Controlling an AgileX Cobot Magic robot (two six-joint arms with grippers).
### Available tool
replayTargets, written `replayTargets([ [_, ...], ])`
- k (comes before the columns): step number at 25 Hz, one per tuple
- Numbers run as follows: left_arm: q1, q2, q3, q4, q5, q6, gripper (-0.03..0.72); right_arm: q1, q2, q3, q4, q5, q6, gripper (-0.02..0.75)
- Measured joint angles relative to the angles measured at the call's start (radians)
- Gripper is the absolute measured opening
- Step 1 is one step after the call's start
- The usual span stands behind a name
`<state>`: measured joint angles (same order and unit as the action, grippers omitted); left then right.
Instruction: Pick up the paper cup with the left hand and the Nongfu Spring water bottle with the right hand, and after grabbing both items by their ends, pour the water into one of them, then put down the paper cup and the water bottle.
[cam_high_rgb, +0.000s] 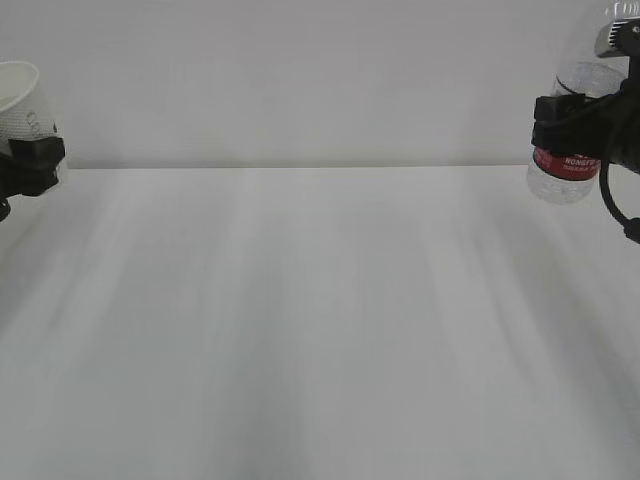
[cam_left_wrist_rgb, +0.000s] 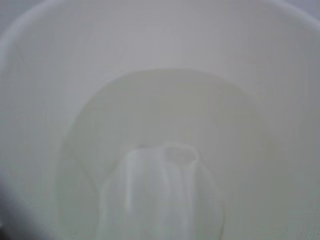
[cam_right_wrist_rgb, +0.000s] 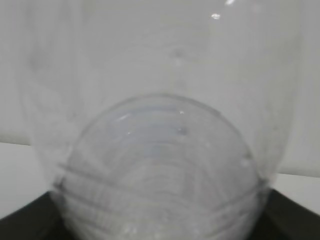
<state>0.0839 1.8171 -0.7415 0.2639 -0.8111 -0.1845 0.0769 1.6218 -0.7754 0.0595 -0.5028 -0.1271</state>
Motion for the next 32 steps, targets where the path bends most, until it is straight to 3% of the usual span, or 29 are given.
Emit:
replayTargets([
  [9, 0.000, 0.105, -0.020, -0.002, -0.034, -0.028, 0.485, 0.000, 0.000, 0.000, 0.000, 0.000, 0.000, 0.512],
  [22, 0.000, 0.255, -0.029, -0.085, -0.177, -0.030, 0.484, 0.000, 0.000, 0.000, 0.000, 0.000, 0.000, 0.512],
  [32, 0.000, 0.332, -0.117, -0.094, -0.161, -0.030, 0.483, 0.000, 0.000, 0.000, 0.000, 0.003, 0.000, 0.512],
])
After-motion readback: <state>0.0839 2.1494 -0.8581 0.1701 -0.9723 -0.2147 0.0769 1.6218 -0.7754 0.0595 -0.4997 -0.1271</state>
